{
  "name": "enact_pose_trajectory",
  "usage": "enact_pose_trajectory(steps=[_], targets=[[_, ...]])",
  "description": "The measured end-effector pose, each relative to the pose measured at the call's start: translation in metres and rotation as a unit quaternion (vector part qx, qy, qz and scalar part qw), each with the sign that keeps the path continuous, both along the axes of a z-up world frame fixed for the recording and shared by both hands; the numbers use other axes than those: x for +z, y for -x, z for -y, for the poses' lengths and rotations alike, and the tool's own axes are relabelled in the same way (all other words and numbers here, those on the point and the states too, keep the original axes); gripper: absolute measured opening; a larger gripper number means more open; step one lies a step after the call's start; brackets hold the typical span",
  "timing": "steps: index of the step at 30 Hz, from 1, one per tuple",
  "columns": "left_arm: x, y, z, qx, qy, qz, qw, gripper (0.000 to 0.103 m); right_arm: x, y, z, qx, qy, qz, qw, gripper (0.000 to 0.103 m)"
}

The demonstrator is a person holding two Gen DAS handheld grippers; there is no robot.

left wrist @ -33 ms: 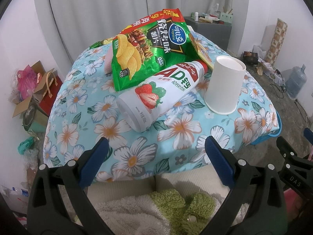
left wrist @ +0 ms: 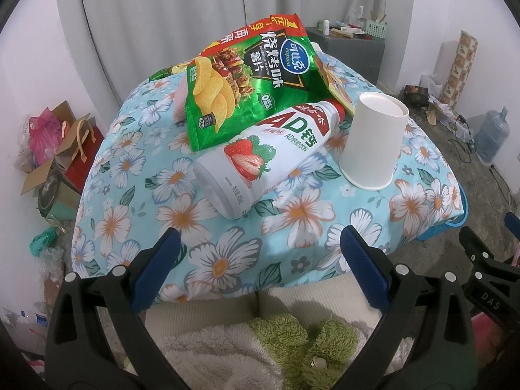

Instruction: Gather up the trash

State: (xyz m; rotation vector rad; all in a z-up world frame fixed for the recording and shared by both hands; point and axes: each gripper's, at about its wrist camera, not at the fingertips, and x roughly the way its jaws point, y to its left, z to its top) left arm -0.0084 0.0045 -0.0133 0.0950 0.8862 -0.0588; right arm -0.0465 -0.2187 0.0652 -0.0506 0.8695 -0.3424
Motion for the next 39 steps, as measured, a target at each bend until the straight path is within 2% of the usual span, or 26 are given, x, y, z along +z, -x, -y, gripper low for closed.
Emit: enact_pose_trajectory(steps=[8,12,16,18,19,21,23,29,35,39], targets=[[-0.002,-0.002,0.001,-0.001,0.0,-0.003,1.0,0.094,0.002,0.0,0.001,-0.001,-0.005,0.001,1.0,0.097],[-0.002,-0.004,0.0,-0.002,0.021,-0.009,0.9997,0.094,0.002,-0.006,0.001,-0.003,-0.016,0.01,1.0,0.097],[0.0,-0.008,-0.019,-0.01,0.109,0.002,0.994,0.094,0.01,-0.013,-0.002,0.008,-0.015,0.029,0.999,0.097],[0.003,-0.008,-0.036,-0.018,0.177,0.025,0.9837,0.094,0.017,-0.018,-0.005,0.018,-0.019,0.041,0.999,0.097],[0.003,-0.008,-0.043,-0.004,0.196,0.032,0.98,0.094,0.021,-0.021,-0.008,0.025,-0.025,0.051,0.998,0.097],[0.003,-0.01,-0.053,0.009,0.209,0.041,0.9771,0.094,0.027,-0.027,-0.013,0.038,-0.037,0.064,0.997,0.097],[0.004,-0.011,-0.057,-0.01,0.231,0.05,0.9715,0.094,0.031,-0.037,-0.019,0.058,-0.051,0.075,0.994,0.097],[0.012,-0.007,-0.045,-0.056,0.232,0.079,0.9679,0.094,0.036,-0.076,-0.054,0.132,-0.08,0.105,0.982,0.097],[0.038,-0.02,-0.007,-0.115,0.195,0.095,0.9695,0.094,0.022,-0.117,-0.072,0.165,-0.104,0.107,0.975,0.097],[0.067,-0.041,0.017,-0.136,0.2,0.091,0.966,0.094,0.012,-0.125,-0.063,0.159,-0.13,0.097,0.974,0.077]])
